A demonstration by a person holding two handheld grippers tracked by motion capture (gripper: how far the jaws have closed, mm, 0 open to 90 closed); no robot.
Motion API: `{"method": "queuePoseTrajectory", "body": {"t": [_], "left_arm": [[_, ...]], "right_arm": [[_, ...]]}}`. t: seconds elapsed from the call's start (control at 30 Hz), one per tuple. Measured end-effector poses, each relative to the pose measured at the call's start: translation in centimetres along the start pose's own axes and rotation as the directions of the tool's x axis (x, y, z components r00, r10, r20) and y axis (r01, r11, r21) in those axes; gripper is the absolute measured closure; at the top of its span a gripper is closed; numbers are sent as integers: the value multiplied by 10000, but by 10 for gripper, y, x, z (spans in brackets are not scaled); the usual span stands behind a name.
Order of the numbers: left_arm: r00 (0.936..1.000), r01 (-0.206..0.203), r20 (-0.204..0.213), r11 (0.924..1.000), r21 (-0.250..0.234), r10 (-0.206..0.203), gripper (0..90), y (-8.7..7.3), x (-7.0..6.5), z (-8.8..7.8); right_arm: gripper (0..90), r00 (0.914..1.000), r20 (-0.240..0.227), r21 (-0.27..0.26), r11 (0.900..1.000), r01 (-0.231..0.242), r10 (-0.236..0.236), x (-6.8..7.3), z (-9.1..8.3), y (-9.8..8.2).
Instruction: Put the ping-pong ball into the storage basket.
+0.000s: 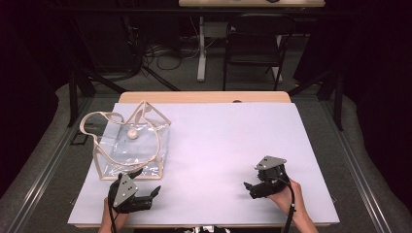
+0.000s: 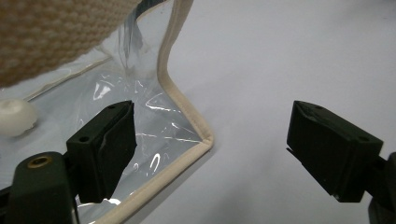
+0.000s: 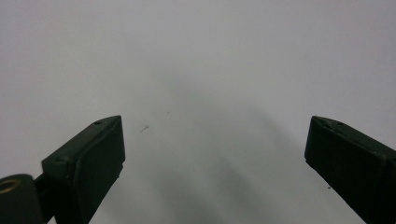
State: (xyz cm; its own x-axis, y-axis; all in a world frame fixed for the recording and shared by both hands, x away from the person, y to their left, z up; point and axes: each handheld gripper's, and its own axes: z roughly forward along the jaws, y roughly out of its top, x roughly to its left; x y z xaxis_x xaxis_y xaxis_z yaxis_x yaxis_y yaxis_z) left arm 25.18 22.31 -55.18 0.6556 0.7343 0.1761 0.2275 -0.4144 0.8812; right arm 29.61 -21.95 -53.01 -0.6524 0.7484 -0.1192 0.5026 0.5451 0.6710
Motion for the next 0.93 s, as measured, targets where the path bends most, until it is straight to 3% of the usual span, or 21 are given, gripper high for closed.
{"method": "queuePoseTrajectory", "body": {"t": [0.57,0.93], "left_arm": [[10000,23,25,10000,-9,-23,161,0,-1,1],[10000,-13,43,10000,61,13,160,0,-1,2]], "right_arm": [[43,9986,305,-128,9990,-424,428,3,-6,-29],[40,9977,380,-164,9983,-552,558,3,-6,-34]]}}
